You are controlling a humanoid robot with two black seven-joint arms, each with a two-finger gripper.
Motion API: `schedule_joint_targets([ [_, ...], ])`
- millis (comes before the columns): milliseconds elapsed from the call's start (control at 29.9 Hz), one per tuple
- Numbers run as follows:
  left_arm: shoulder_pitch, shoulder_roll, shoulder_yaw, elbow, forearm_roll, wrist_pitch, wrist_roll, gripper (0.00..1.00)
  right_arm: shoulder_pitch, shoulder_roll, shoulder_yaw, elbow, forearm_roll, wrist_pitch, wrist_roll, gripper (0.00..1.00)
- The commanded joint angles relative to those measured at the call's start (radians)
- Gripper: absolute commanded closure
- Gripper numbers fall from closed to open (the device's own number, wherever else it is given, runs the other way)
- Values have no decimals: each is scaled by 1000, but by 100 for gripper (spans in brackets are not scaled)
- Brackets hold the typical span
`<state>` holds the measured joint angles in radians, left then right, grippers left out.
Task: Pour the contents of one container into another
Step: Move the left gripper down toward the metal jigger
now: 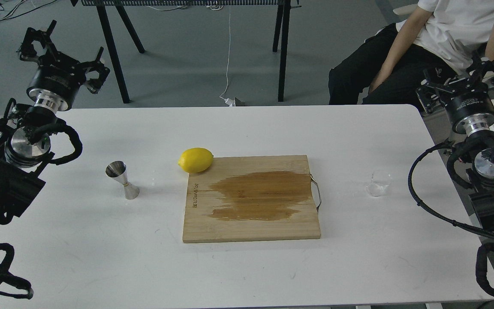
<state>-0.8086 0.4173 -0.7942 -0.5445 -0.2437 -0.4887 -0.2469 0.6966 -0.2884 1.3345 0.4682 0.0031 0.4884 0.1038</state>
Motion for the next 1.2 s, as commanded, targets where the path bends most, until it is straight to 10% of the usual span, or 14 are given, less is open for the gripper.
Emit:
schedule_joint_targets([
  [0,-1,0,1,0,-2,1,-2,0,-5,-5,-4,-3,-5,-2,7,0],
  [301,-3,44,1,-37,-6,0,2,0,-11,-6,-3,-5,-2,0,5,0],
  [535,34,210,30,-371,171,0,-29,0,-14,-3,2,38,0,-2,10,0],
  [1171,268,515,33,-1011,1130,332,-43,1,-123,-37,6,176,-2,-11,8,0],
])
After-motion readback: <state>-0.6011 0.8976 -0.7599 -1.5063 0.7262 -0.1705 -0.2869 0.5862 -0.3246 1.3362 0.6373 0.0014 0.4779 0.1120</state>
